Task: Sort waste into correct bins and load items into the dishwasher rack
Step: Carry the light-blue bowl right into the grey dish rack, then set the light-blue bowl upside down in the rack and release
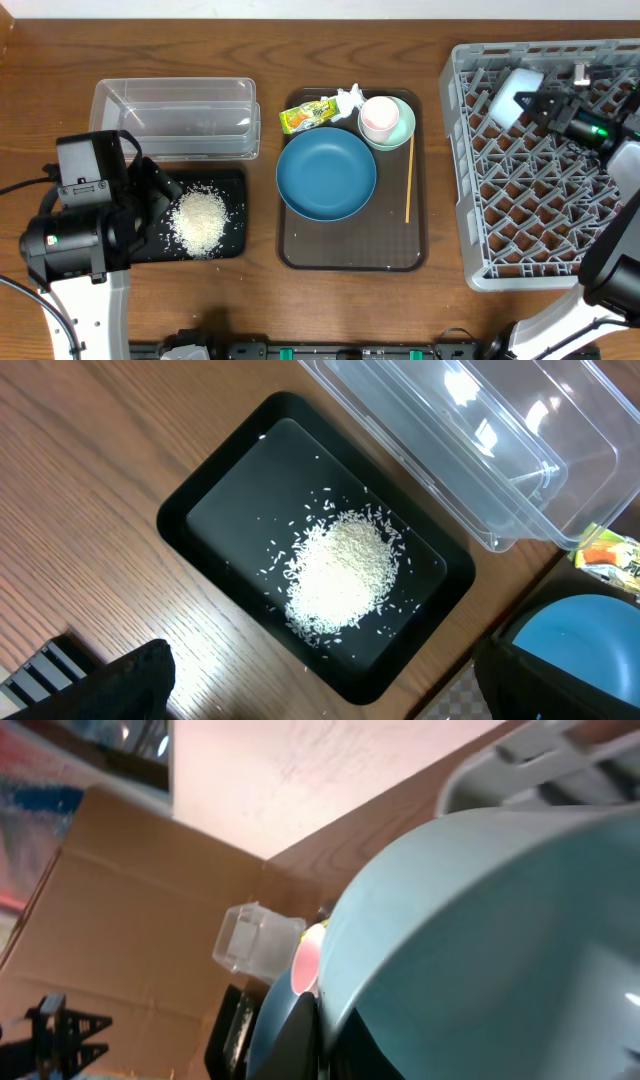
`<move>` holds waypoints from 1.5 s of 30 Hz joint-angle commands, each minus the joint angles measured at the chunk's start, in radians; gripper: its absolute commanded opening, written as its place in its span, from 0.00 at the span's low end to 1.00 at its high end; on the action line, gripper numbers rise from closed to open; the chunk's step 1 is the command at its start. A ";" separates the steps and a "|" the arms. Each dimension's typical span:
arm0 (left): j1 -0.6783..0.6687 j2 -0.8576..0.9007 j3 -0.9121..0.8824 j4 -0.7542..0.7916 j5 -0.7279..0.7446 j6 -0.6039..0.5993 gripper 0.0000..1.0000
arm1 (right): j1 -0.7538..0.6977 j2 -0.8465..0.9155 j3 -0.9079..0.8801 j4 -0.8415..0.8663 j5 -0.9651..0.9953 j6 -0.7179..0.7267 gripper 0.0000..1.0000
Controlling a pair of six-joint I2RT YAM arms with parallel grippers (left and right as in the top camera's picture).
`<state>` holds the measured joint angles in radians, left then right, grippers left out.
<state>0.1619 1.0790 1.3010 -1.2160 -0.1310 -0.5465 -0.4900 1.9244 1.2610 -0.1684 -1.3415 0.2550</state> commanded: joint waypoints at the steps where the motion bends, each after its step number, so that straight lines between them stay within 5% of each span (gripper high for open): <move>1: 0.003 -0.001 0.012 -0.003 -0.009 -0.005 0.97 | -0.028 0.013 0.001 -0.012 0.010 0.016 0.08; 18: 0.003 -0.001 0.012 -0.003 -0.009 -0.005 0.97 | -0.132 -0.139 0.001 -0.222 0.240 0.028 0.27; 27: 0.003 -0.001 0.012 -0.003 -0.009 -0.005 0.97 | -0.146 -0.449 0.001 -0.464 0.768 0.028 0.40; 31: 0.003 -0.001 0.012 -0.003 -0.009 -0.005 0.98 | -0.112 -0.533 0.001 -0.506 0.852 0.006 0.54; 33: 0.003 -0.001 0.012 -0.003 -0.009 -0.005 0.97 | -0.085 -0.542 0.001 -0.506 0.835 0.006 0.50; 41: 0.003 -0.001 0.012 -0.003 -0.009 -0.005 0.97 | 0.153 -0.439 0.001 -0.448 0.920 -0.010 0.04; 45: 0.003 -0.001 0.012 -0.003 -0.009 -0.005 0.97 | 0.229 -0.345 0.001 -0.386 0.982 -0.009 0.01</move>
<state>0.1619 1.0790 1.3010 -1.2160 -0.1307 -0.5468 -0.3000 1.5238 1.2606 -0.5758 -0.4389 0.2539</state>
